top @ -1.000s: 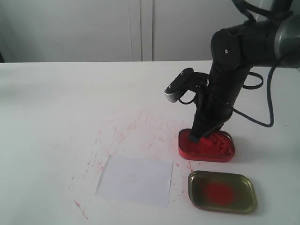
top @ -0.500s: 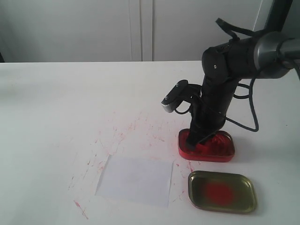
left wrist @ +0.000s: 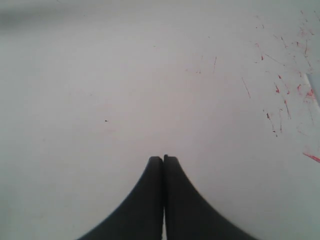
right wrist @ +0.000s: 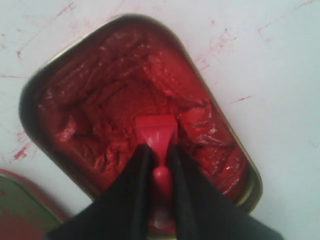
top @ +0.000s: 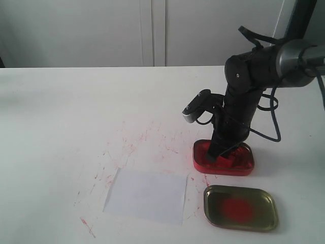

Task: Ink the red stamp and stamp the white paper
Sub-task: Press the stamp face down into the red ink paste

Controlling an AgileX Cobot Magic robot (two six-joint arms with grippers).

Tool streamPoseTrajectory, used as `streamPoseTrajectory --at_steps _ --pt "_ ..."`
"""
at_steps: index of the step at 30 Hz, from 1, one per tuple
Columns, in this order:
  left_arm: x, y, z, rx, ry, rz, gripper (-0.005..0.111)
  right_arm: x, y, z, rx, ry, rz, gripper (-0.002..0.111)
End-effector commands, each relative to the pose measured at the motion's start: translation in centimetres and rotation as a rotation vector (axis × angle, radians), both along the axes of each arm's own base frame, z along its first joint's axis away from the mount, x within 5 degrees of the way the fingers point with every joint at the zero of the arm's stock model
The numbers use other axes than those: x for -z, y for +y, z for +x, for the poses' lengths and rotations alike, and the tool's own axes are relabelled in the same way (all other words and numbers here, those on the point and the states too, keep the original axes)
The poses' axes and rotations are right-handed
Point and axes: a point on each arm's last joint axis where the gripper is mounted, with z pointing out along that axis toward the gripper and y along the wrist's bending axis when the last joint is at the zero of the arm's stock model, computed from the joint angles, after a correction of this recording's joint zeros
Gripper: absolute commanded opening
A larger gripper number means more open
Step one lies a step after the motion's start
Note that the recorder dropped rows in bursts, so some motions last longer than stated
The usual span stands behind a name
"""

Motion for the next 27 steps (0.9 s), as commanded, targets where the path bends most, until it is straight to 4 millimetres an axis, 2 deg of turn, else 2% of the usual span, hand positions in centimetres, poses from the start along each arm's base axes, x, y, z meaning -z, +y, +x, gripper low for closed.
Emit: streamPoseTrajectory --at_steps 1,4,19,27 --pt "0.1 0.0 0.0 -0.002 0.000 -0.009 0.000 2.5 -0.2 -0.1 0.000 0.084 -0.028 0.000" --pt "0.1 0.0 0.0 -0.002 0.000 -0.009 0.000 3.4 -0.2 -0.1 0.000 0.109 -0.038 0.000" --pt "0.1 0.0 0.0 -0.002 0.000 -0.009 0.000 4.5 -0.2 -0.3 0.003 0.158 -0.056 0.000" --pt "0.1 0.0 0.0 -0.002 0.000 -0.009 0.000 6.0 -0.2 -0.4 0.012 0.200 -0.060 0.000"
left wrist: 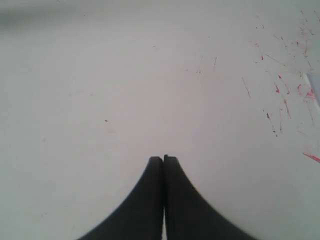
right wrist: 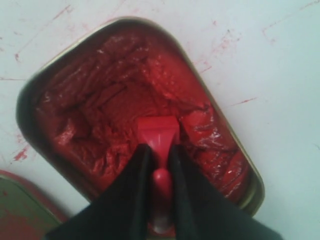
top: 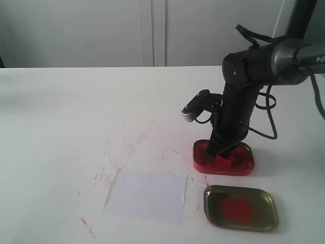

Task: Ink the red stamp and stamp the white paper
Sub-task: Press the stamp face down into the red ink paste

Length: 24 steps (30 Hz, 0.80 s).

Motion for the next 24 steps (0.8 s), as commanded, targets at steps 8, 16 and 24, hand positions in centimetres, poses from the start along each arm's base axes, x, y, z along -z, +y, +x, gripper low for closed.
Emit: streamPoseTrajectory --at_steps 8,16,24 --pt "0.1 0.0 0.0 -0.002 0.000 -0.009 0.000 5.3 -0.4 -0.9 0.011 0.154 -0.041 0.000" --pt "0.1 0.0 0.0 -0.002 0.000 -0.009 0.000 4.5 -0.2 -0.6 0.038 0.135 -0.033 0.000" --pt "0.1 0.0 0.0 -0.002 0.000 -0.009 0.000 -2.2 -0.2 -0.4 0.079 -0.059 0.054 0.000"
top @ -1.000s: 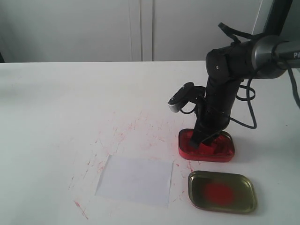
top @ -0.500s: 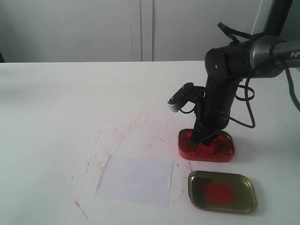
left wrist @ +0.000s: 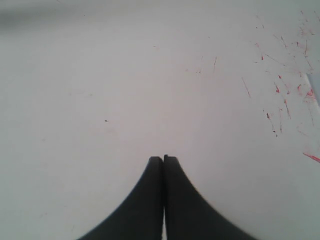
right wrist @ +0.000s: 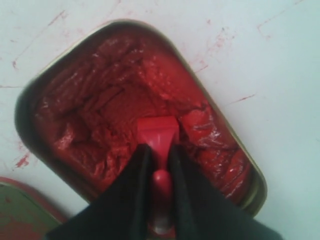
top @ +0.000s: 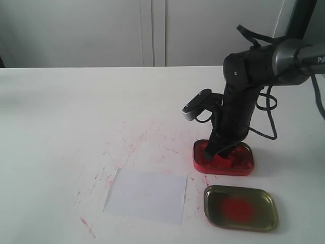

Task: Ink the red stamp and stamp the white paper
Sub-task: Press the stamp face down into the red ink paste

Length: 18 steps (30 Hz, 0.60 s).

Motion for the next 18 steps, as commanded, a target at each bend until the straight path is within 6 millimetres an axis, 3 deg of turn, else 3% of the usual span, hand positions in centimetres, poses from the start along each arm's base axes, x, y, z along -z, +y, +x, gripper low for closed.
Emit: streamPoseTrajectory --at_steps 1,8,18 --pt "0.1 0.0 0.0 -0.002 0.000 -0.009 0.000 -1.5 -0.2 -0.4 0.028 -0.035 0.032 0.000" --pt "0.1 0.0 0.0 -0.002 0.000 -0.009 0.000 -4.5 -0.1 -0.4 0.092 -0.152 0.104 0.000" --pt "0.1 0.0 0.0 -0.002 0.000 -0.009 0.000 -4.6 0.5 -0.6 0.142 -0.128 0.180 0.000"
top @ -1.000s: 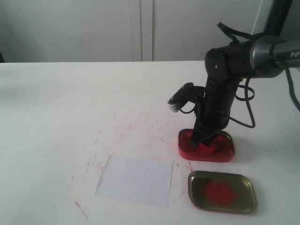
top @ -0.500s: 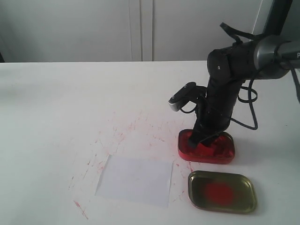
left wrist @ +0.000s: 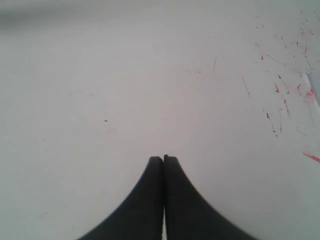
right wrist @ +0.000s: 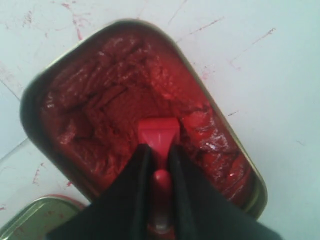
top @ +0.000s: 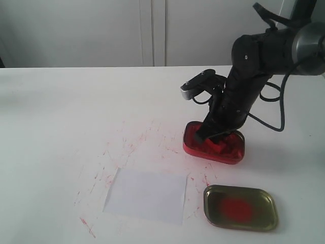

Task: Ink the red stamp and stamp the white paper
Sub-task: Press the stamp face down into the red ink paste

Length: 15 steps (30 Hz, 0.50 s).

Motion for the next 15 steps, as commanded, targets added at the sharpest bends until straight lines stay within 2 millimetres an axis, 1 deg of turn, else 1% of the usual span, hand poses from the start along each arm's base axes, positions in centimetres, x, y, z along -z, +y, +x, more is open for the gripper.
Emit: streamPoseTrajectory --at_steps 1,11,13,15 --pt "0.1 0.0 0.0 -0.002 0.000 -0.009 0.000 -0.6 0.0 0.0 0.029 -0.017 0.042 0.000" --pt "0.1 0.0 0.0 -0.002 0.000 -0.009 0.000 -0.5 -1.9 0.8 0.109 0.025 0.145 0.000" --pt "0.1 0.0 0.0 -0.002 0.000 -0.009 0.000 -0.2 -2.1 0.9 0.113 0.042 0.159 0.000" --pt "0.1 0.0 0.0 -0.002 0.000 -0.009 0.000 0.4 -2.3 1.0 0.114 0.072 0.154 0.000"
